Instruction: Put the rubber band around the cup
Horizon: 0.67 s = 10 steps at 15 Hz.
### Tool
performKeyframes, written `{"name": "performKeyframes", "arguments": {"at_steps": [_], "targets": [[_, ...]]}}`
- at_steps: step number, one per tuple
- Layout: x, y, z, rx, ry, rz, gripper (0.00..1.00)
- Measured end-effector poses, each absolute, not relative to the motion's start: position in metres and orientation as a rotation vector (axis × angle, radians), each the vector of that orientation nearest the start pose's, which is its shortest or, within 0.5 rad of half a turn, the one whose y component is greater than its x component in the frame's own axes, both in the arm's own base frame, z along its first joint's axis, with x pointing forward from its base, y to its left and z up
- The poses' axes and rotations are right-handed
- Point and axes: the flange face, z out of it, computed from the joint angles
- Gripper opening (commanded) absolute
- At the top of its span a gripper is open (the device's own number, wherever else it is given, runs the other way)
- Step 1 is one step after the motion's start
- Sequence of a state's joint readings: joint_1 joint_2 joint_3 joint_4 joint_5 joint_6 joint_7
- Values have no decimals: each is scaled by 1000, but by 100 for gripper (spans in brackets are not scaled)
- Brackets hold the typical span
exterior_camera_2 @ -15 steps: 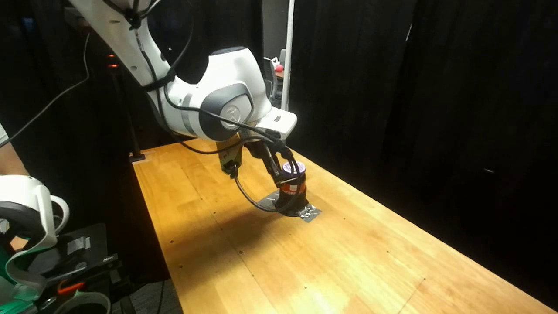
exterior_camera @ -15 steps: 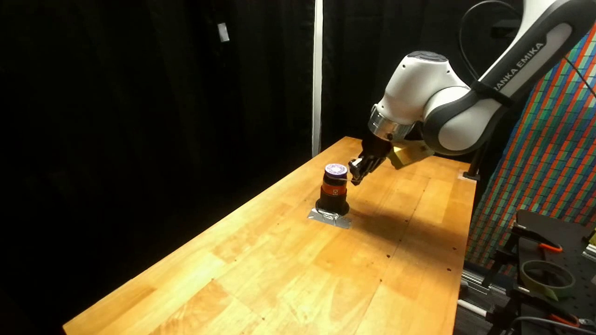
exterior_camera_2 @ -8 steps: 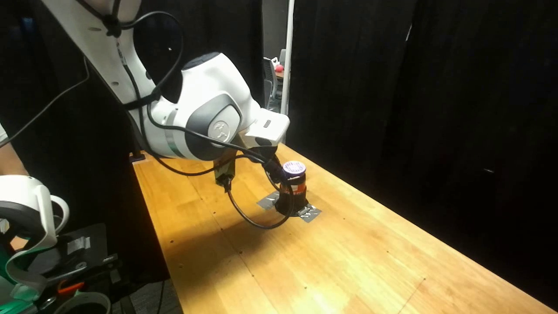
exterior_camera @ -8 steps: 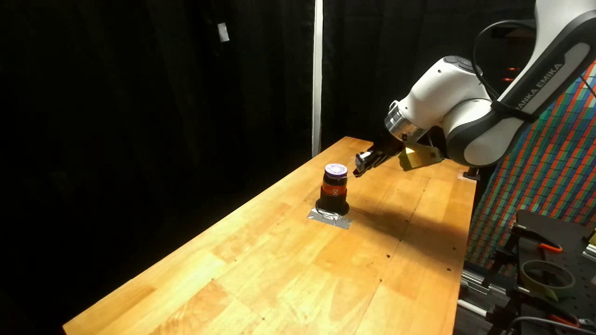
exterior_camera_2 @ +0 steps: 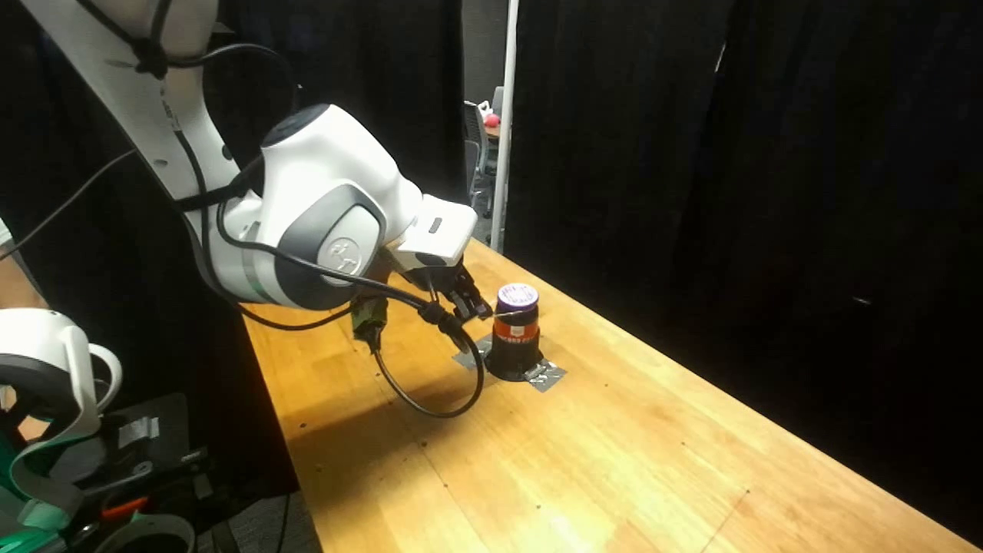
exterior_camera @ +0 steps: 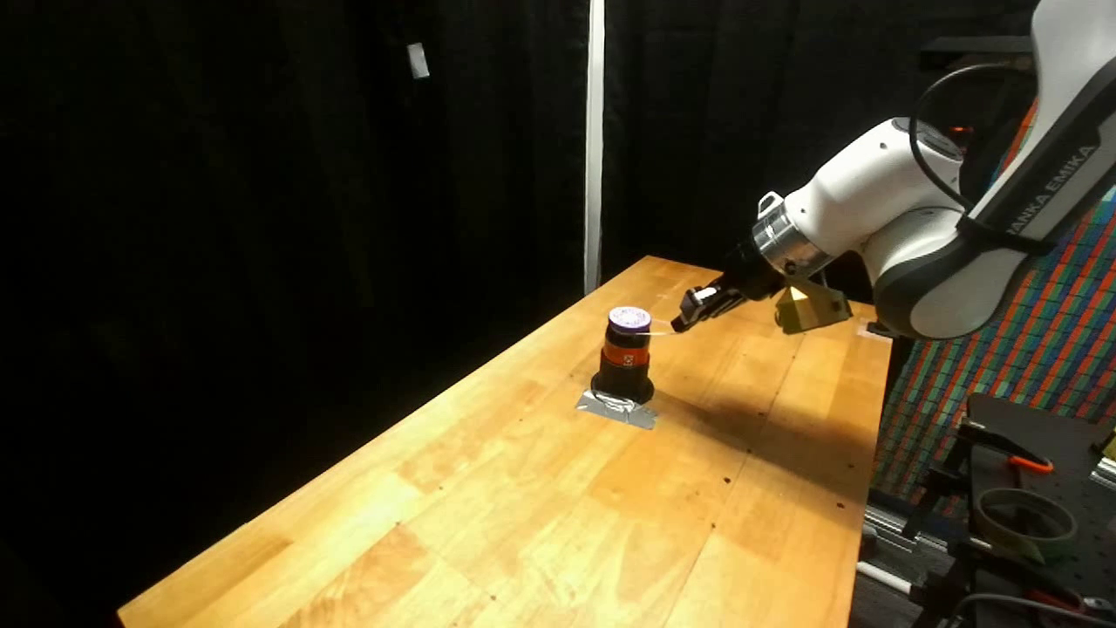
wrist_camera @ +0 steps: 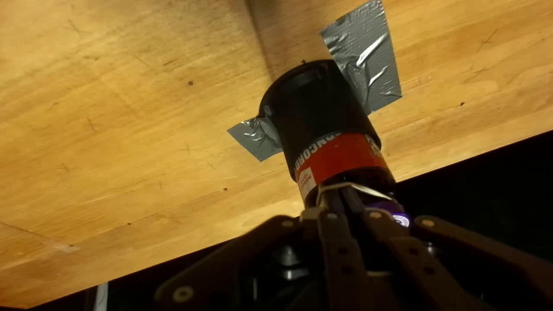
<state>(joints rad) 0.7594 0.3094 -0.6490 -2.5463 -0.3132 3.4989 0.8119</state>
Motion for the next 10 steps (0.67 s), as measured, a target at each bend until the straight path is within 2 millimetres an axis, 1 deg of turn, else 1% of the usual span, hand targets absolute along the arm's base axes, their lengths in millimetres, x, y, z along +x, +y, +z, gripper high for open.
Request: {"name": "performKeyframes", "arguments": {"at_steps": [2, 5, 10], "targets": [[480, 93, 250, -2792, 380, -985, 10], [468, 96, 248, -2766, 364, -1000, 8], [454, 91, 253, -2676, 398, -1107, 8]]}}
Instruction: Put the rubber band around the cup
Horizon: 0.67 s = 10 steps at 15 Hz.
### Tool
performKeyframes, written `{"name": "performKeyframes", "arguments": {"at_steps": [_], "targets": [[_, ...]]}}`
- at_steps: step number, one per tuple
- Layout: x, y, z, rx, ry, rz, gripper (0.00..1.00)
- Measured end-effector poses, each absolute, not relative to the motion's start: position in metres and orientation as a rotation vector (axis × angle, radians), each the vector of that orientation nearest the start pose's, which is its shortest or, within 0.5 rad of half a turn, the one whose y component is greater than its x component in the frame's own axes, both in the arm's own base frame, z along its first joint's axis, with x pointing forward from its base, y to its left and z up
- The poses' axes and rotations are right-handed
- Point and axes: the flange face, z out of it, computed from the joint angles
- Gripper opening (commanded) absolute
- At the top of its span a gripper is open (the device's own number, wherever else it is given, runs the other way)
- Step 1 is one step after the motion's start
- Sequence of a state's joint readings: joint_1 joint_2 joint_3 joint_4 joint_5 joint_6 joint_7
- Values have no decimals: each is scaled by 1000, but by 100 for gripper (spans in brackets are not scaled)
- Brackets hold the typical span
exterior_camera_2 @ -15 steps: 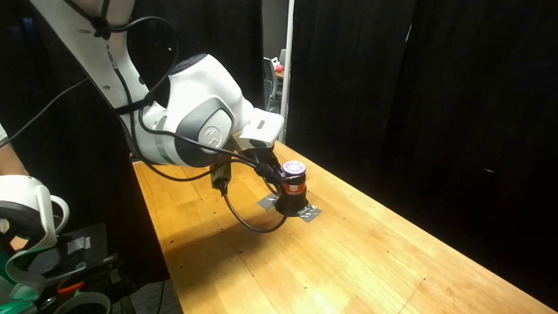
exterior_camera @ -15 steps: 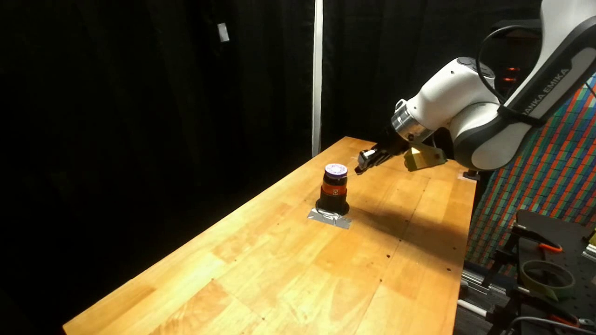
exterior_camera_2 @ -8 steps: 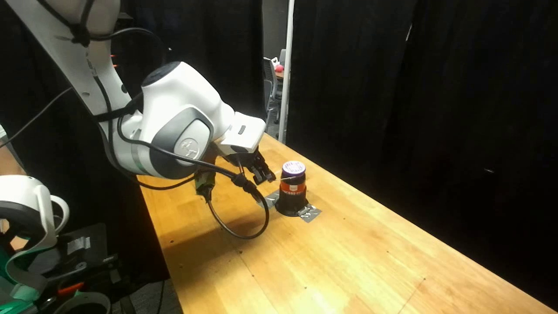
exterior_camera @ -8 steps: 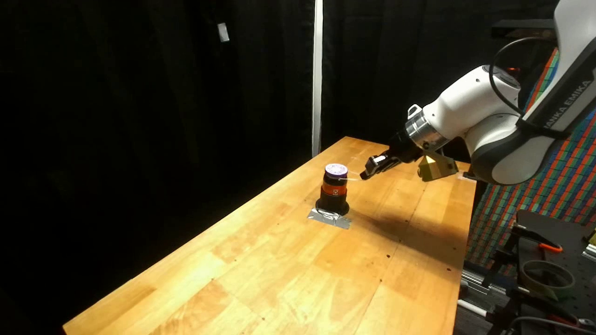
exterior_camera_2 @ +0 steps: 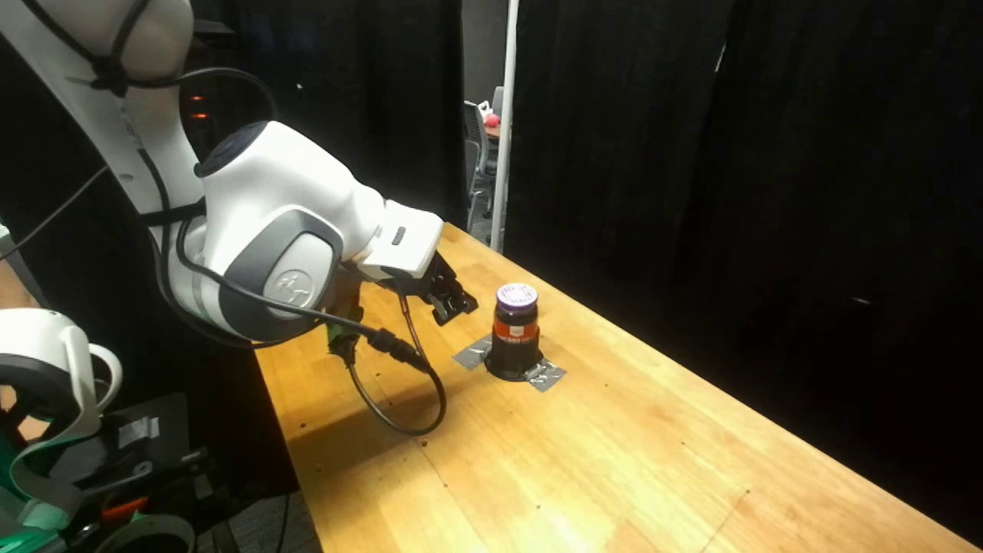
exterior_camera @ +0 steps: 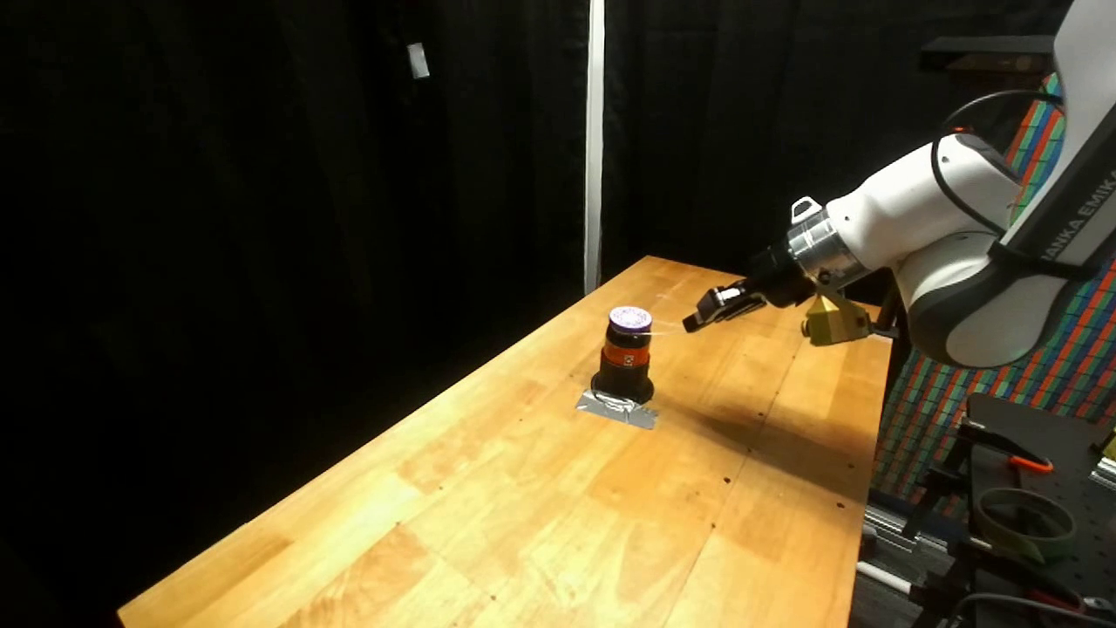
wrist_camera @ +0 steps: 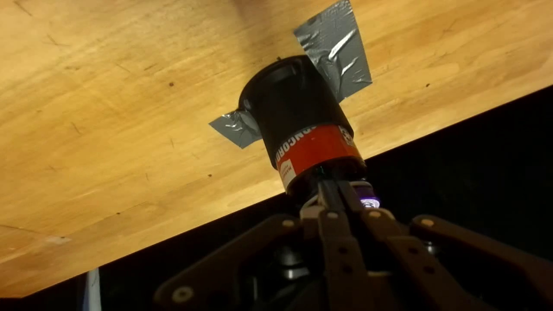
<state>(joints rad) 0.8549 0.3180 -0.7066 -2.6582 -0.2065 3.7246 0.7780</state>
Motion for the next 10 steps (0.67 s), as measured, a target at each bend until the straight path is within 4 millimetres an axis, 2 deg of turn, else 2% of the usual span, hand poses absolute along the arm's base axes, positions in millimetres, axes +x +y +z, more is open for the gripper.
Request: {"name": "performKeyframes", "arguments": {"at_steps": [3, 4, 5, 6, 9, 10], "targets": [[437, 92, 248, -2633, 424, -1177, 10], [430, 94, 244, -2624, 425, -1193, 35], [424, 96, 241, -2620, 424, -1199, 35], [418, 99, 236, -2622, 421, -1179, 15], [416, 106, 228, -2629, 427, -1097, 35], [417, 105, 228, -2631, 429, -1094, 36]]}}
